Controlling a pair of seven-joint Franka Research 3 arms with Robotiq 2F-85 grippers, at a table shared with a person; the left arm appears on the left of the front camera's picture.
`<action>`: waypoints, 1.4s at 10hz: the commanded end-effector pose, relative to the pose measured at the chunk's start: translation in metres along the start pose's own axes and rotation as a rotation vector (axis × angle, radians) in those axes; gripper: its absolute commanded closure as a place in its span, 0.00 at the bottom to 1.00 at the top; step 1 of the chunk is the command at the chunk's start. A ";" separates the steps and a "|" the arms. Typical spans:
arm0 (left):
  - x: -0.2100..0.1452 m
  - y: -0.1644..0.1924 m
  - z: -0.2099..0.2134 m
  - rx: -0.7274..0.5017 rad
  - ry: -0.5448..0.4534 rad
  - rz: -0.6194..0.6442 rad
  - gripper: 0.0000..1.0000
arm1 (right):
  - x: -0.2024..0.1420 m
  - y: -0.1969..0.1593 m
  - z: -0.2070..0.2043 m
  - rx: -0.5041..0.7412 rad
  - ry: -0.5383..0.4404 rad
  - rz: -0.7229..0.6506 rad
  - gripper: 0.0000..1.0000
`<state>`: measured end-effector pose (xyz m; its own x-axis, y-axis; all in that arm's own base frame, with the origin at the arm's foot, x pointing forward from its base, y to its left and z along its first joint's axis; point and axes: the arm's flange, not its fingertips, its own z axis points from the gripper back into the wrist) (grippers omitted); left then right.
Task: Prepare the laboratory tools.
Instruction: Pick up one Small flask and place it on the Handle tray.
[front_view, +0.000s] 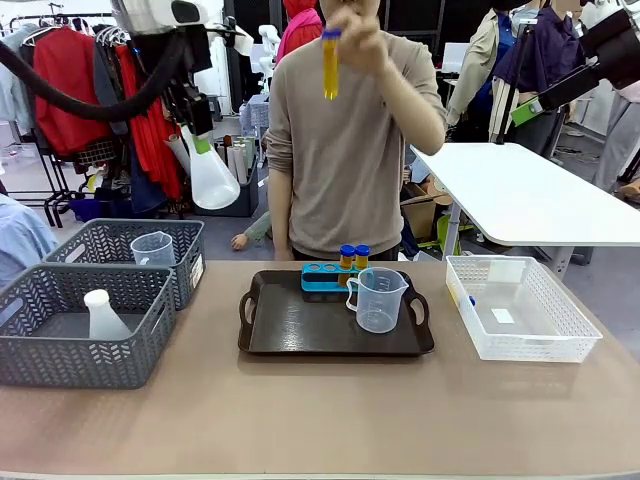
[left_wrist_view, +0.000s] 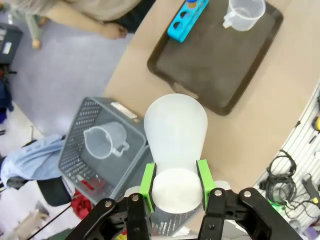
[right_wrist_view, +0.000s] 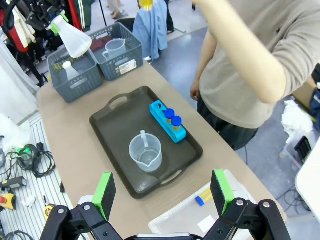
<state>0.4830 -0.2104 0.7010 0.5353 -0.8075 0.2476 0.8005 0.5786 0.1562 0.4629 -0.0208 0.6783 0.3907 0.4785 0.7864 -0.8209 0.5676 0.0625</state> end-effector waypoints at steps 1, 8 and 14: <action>0.001 0.002 -0.005 -0.038 -0.018 -0.030 1.00 | 0.002 0.001 0.000 0.007 -0.009 0.002 0.00; -0.029 0.016 0.015 -0.023 -0.021 0.026 1.00 | 0.002 0.001 0.000 0.007 -0.009 0.002 0.00; -0.024 0.017 0.018 0.000 -0.001 0.039 1.00 | 0.002 0.001 0.000 0.007 -0.009 0.002 0.00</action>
<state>0.4789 -0.1799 0.7131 0.5652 -0.7877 0.2451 0.7829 0.6058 0.1418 0.4629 -0.0208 0.6783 0.3908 0.4785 0.7863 -0.8209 0.5677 0.0625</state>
